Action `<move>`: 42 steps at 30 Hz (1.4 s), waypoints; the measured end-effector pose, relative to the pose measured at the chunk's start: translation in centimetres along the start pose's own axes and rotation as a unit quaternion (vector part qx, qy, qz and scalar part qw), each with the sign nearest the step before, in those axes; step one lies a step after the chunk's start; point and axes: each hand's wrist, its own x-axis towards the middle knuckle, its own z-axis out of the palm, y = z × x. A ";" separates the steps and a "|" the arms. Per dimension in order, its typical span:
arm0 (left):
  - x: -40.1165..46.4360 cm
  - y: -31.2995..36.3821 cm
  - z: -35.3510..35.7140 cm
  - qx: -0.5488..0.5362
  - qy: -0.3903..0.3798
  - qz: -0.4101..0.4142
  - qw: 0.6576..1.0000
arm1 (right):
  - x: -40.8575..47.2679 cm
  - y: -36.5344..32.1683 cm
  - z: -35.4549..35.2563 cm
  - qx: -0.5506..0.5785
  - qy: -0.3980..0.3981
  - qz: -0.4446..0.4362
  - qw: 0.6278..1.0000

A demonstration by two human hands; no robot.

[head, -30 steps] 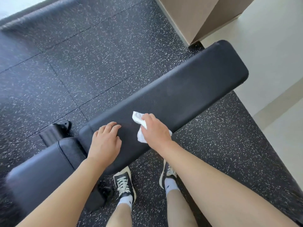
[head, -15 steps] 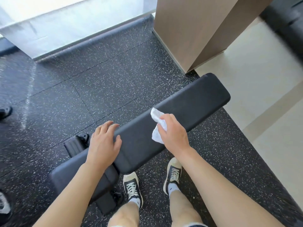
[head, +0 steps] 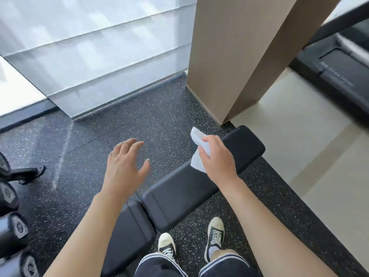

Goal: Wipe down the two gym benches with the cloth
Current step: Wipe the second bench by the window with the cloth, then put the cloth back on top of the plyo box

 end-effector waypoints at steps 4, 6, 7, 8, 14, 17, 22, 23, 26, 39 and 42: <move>0.3 1.5 -4.1 0.001 0.025 0.008 1.000 | 0.4 -2.5 -3.1 0.004 0.019 -0.014 1.000; 0.4 2.0 -6.1 0.005 0.036 0.013 0.999 | 0.9 -3.8 -4.6 -0.001 0.024 -0.019 1.000; 0.4 2.3 -7.0 0.005 0.043 0.012 0.999 | 1.2 -4.4 -5.4 -0.007 0.025 -0.026 0.999; 0.3 2.5 -7.9 0.003 0.050 0.011 0.999 | 1.5 -4.9 -6.1 -0.013 0.027 -0.036 0.999; -0.4 3.2 -12.4 0.000 0.088 -0.010 0.996 | 4.5 -6.6 -9.9 -0.011 0.056 -0.075 0.996; -0.3 3.2 -13.7 0.011 0.106 -0.035 0.994 | 6.8 -7.2 -10.5 -0.001 0.054 -0.085 0.995; 0.2 3.8 -14.2 0.013 0.148 -0.088 0.985 | 11.1 -7.5 -10.1 0.024 0.030 -0.125 0.991; 0.1 4.1 -14.2 0.011 0.154 -0.102 0.983 | 11.8 -7.7 -10.2 0.026 0.022 -0.136 0.990; -0.6 5.1 -14.0 0.022 0.156 -0.141 0.977 | 13.6 -7.9 -10.5 0.027 -0.003 -0.170 0.985; -11.9 11.9 -13.9 0.035 0.284 -0.350 0.892 | 13.3 -13.4 -8.5 0.130 -0.159 -0.322 0.924; -16.2 13.8 -13.8 0.055 0.307 -0.403 0.860 | 10.8 -15.3 -8.0 0.155 -0.196 -0.348 0.904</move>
